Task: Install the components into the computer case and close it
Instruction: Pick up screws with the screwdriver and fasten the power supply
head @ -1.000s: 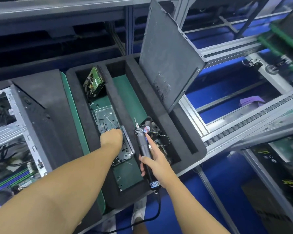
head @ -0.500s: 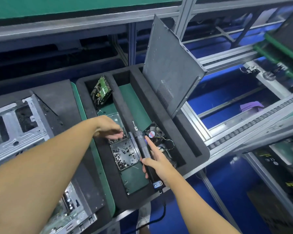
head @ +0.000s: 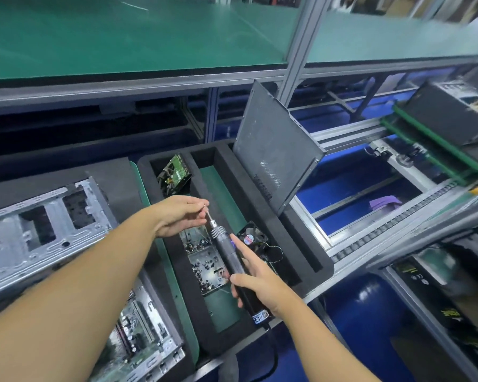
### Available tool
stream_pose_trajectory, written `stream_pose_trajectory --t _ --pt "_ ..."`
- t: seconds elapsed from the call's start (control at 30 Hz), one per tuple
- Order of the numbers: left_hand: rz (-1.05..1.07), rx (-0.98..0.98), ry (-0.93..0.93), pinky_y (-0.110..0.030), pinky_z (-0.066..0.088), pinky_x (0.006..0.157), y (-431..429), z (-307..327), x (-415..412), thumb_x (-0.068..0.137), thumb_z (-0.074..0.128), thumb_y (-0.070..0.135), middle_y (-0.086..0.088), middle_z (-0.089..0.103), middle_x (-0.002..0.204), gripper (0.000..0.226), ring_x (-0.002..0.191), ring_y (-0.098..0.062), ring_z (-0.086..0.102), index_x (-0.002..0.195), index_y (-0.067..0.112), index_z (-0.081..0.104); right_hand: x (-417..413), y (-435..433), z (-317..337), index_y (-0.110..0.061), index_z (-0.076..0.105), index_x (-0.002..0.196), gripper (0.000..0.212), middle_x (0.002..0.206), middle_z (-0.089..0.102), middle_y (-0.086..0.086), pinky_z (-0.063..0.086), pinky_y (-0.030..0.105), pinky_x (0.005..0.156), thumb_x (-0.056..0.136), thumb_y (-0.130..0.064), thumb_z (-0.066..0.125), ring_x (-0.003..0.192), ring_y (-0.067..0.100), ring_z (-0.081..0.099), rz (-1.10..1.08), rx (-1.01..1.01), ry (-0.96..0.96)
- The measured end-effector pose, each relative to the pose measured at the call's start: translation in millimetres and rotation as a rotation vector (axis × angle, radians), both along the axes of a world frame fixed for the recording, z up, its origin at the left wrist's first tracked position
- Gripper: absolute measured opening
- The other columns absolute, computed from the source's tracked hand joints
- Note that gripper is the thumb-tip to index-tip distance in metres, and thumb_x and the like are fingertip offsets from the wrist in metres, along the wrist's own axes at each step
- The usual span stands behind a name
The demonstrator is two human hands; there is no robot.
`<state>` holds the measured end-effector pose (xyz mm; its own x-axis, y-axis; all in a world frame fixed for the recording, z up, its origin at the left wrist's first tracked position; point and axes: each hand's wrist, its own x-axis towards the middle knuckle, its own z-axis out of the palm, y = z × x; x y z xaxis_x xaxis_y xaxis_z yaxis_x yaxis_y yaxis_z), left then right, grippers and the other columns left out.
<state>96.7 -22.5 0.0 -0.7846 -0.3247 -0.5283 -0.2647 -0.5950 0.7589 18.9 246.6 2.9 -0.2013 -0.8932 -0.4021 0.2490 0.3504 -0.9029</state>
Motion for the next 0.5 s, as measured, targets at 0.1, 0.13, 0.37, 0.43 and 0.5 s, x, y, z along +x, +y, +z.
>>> stream_pose_trajectory --t 0.1,0.13,0.37,0.43,0.5 --pt "-0.058 0.047 0.021 -0.028 0.059 0.074 1.2 1.8 0.7 0.097 0.055 0.006 -0.006 0.069 0.081 0.017 0.072 -0.010 0.067 0.112 -0.001 0.062 2.5 5.2 6.2 -0.070 0.037 0.141 0.081 0.157 0.036 0.019 0.057 0.037 0.065 0.084 -0.021 0.069 0.082 0.026 0.062 -0.004 -0.007 0.042" --pt "-0.081 0.045 0.017 -0.027 0.058 0.074 2.3 2.5 0.8 0.096 0.057 0.008 -0.006 0.068 0.080 0.015 0.072 -0.010 0.067 0.108 0.000 0.063 3.5 6.0 7.0 -0.070 0.036 0.142 0.082 0.157 0.035 0.022 0.057 0.036 0.065 0.085 -0.021 0.068 0.080 0.025 0.062 -0.005 -0.008 0.054" --pt "-0.156 0.062 0.029 -0.026 0.059 0.075 7.1 8.3 1.1 0.088 0.062 0.014 -0.008 0.067 0.078 0.015 0.071 -0.010 0.067 0.095 0.001 0.064 7.0 7.9 5.0 -0.068 0.032 0.145 0.083 0.156 0.033 0.024 0.057 0.034 0.064 0.086 -0.023 0.069 0.076 0.023 0.062 -0.021 -0.008 0.091" --pt "-0.167 0.051 0.027 -0.026 0.059 0.076 7.3 9.3 1.3 0.084 0.064 0.016 -0.007 0.067 0.077 0.018 0.071 -0.009 0.067 0.094 0.001 0.063 6.8 8.2 3.6 -0.069 0.032 0.145 0.083 0.151 0.040 0.026 0.057 0.033 0.064 0.085 -0.024 0.070 0.078 0.024 0.063 -0.029 -0.001 0.096" --pt "-0.174 0.033 0.025 -0.026 0.059 0.076 6.6 9.8 1.4 0.085 0.064 0.017 -0.006 0.066 0.077 0.018 0.072 -0.009 0.066 0.094 0.001 0.063 6.5 7.9 1.9 -0.071 0.032 0.143 0.083 0.132 0.058 0.023 0.057 0.032 0.064 0.084 -0.026 0.070 0.075 0.024 0.063 -0.029 0.011 0.119"
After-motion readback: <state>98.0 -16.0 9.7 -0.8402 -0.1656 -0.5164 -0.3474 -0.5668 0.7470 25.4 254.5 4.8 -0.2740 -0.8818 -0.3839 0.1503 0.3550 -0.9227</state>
